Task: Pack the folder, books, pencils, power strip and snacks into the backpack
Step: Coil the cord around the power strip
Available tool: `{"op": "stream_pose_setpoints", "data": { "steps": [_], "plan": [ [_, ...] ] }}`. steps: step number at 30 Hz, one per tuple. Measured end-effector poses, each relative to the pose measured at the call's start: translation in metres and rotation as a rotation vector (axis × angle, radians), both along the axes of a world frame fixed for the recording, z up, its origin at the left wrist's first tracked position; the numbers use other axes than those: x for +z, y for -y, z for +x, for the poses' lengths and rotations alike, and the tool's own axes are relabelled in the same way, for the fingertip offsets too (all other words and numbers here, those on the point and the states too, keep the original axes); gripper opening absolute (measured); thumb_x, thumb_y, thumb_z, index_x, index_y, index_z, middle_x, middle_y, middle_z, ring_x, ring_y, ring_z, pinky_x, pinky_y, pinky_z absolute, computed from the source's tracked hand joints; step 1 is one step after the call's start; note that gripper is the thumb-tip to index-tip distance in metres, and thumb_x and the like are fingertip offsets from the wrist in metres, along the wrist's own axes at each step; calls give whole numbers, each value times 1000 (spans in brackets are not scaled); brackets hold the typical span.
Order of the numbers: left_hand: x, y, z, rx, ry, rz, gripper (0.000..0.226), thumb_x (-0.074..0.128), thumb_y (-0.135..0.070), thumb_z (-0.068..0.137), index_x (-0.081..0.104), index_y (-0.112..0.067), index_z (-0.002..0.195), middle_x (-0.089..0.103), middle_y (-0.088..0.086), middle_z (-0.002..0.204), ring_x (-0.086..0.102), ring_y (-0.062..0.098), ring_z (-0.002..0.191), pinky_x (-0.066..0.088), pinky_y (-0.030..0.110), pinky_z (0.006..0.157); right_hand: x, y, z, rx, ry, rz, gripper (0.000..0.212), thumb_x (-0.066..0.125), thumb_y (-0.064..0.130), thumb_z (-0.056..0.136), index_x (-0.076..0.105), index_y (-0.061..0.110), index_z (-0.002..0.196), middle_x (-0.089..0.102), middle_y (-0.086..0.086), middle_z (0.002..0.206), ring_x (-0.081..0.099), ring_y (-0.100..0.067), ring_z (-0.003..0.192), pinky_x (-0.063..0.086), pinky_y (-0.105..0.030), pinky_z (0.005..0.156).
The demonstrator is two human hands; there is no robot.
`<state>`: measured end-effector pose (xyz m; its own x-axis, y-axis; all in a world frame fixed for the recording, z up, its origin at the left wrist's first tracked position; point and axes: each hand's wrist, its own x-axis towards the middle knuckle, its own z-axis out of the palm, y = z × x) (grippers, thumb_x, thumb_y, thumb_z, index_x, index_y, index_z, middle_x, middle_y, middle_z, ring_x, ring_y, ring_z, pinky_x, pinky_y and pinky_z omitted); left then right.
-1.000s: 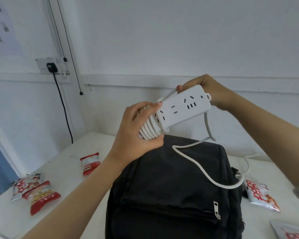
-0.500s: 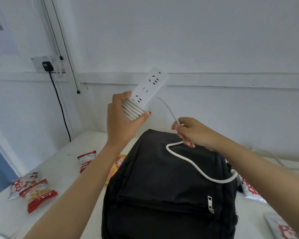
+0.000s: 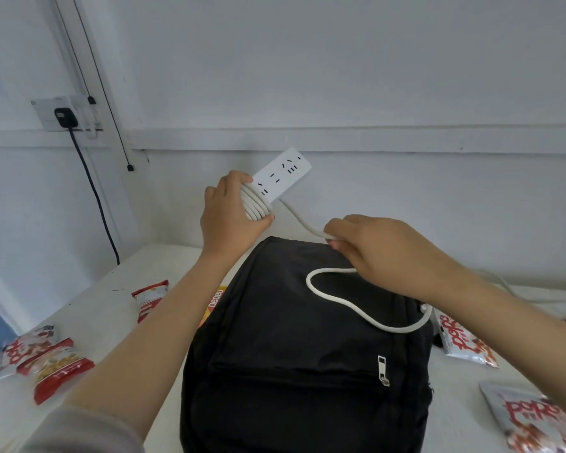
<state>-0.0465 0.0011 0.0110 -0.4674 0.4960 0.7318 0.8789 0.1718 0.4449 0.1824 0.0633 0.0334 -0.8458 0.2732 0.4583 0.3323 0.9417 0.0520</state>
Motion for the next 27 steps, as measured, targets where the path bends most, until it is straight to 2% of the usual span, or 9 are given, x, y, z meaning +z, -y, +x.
{"op": "stream_pose_setpoints", "data": {
  "steps": [4, 10, 12, 14, 16, 19, 21, 25, 27],
  "plan": [
    [-9, -10, 12, -33, -59, -111, 72, 79, -31, 61, 41, -23, 122, 52, -4, 114, 42, 20, 104, 33, 28, 63, 11, 15, 0, 138, 53, 284, 28, 39, 29, 89, 57, 15, 72, 50, 5, 62, 49, -20, 46, 24, -24, 46],
    [-15, -5, 32, -333, -90, -139, 107, 83, -33, 59, 11, -36, 138, 54, -4, 119, 46, 16, 107, 45, 33, 78, 65, 11, -5, 213, -66, 307, 28, 46, 35, 86, 67, 17, 79, 51, 8, 65, 50, -17, 52, 30, -23, 52],
    [-13, 0, 36, -387, -119, -127, 112, 84, -32, 60, 4, -43, 136, 54, -2, 120, 46, 16, 107, 43, 32, 85, 83, 0, -9, 186, -127, 199, 26, 52, 39, 86, 69, 19, 83, 52, 12, 64, 46, -10, 55, 32, -23, 57],
    [-13, 6, 38, -424, -260, -91, 108, 83, -32, 63, 4, -41, 136, 51, -1, 119, 43, 14, 103, 43, 33, 83, 97, -16, -14, 146, -194, 73, 25, 62, 42, 85, 70, 18, 81, 53, 12, 57, 47, -5, 51, 33, -21, 55],
    [-11, 12, 40, -460, -454, -25, 95, 78, -35, 68, 12, -37, 136, 45, -2, 120, 42, 16, 101, 42, 32, 81, 105, -33, -18, 86, -216, -81, 28, 71, 42, 78, 69, 15, 76, 49, 10, 52, 47, -4, 49, 31, -16, 51],
    [-7, 19, 43, -465, -595, 7, 77, 70, -39, 73, 26, -39, 136, 43, 0, 123, 43, 20, 107, 42, 31, 86, 103, -55, -20, 66, -189, -475, 40, 77, 42, 72, 65, 5, 73, 38, 4, 46, 31, -8, 39, 29, -17, 42],
    [-5, 22, 44, -462, -564, 37, 67, 73, -38, 73, 40, -38, 132, 46, 2, 122, 44, 21, 108, 43, 31, 89, 95, -64, -21, 47, -150, -684, 43, 75, 43, 73, 61, 2, 72, 35, 6, 42, 29, -10, 38, 26, -18, 39],
    [-6, 25, 45, -471, -421, 122, 63, 79, -35, 70, 48, -30, 124, 47, 0, 121, 47, 19, 108, 43, 30, 91, 69, -73, -20, 92, -76, -924, 45, 75, 45, 73, 58, 3, 68, 54, -1, 52, 45, -15, 46, 32, -19, 44],
    [-7, 25, 46, -494, -275, 167, 61, 78, -36, 68, 49, -28, 121, 48, -3, 121, 47, 17, 109, 42, 29, 93, 52, -75, -21, 200, -97, -1070, 18, 68, 23, 71, 60, 9, 65, 53, 2, 53, 39, -13, 47, 29, -18, 45]
  ]
}}
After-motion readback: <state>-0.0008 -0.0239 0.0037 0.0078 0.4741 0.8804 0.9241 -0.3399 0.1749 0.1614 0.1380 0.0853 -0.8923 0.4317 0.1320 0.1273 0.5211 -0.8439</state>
